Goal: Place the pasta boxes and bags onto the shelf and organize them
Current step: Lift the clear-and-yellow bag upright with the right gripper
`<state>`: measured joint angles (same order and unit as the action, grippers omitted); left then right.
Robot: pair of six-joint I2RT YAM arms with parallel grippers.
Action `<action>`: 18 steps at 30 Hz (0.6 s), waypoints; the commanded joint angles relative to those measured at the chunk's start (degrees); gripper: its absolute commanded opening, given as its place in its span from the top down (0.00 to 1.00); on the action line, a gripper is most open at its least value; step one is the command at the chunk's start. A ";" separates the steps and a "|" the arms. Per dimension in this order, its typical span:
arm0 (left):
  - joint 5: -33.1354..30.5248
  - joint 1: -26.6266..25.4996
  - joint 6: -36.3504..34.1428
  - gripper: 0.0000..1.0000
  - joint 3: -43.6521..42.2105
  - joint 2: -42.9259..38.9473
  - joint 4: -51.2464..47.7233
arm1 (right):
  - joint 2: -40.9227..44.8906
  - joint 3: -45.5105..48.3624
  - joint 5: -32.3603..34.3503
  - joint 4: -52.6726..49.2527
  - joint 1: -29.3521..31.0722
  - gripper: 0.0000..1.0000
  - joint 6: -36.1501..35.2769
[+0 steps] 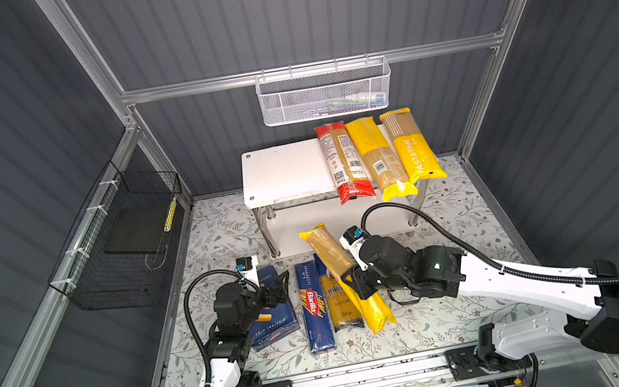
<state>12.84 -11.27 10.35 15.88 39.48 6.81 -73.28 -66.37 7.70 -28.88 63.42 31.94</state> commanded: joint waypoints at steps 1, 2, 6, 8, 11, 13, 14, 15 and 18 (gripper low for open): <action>-0.34 0.11 0.71 0.00 0.48 -0.46 -0.57 | 0.75 -6.44 2.33 3.70 0.74 1.00 -3.35; -0.36 0.06 0.69 0.00 0.45 -0.51 -0.56 | 0.52 -7.51 2.51 3.26 0.94 1.00 -3.81; -0.41 0.06 0.72 0.00 0.47 -0.59 -0.63 | -0.29 -10.94 1.76 2.54 1.16 1.00 -5.26; -0.45 0.11 0.72 0.01 0.38 -0.70 -0.66 | -0.61 -12.43 1.44 2.38 1.25 1.00 -5.33; -0.46 0.11 0.68 0.00 0.38 -0.70 -0.66 | -1.46 -15.56 1.90 1.10 1.27 1.00 -5.96; -0.43 0.08 0.72 0.00 0.42 -0.64 -0.66 | -2.39 -17.97 2.50 0.19 1.21 1.00 -6.54; -0.44 0.08 0.72 0.00 0.48 -0.64 -0.66 | -2.69 -19.00 2.71 0.06 1.25 1.00 -6.83; -0.41 0.08 0.73 0.01 0.49 -0.57 -0.59 | -3.19 -20.20 3.25 -0.27 1.24 1.00 -6.82; -0.28 0.11 0.70 0.00 0.46 -0.63 -0.57 | -4.88 -23.87 4.74 -1.38 1.27 1.00 -7.33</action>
<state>12.86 -11.27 10.35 15.90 39.48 6.76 -78.76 -85.08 9.61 -34.63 64.45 26.20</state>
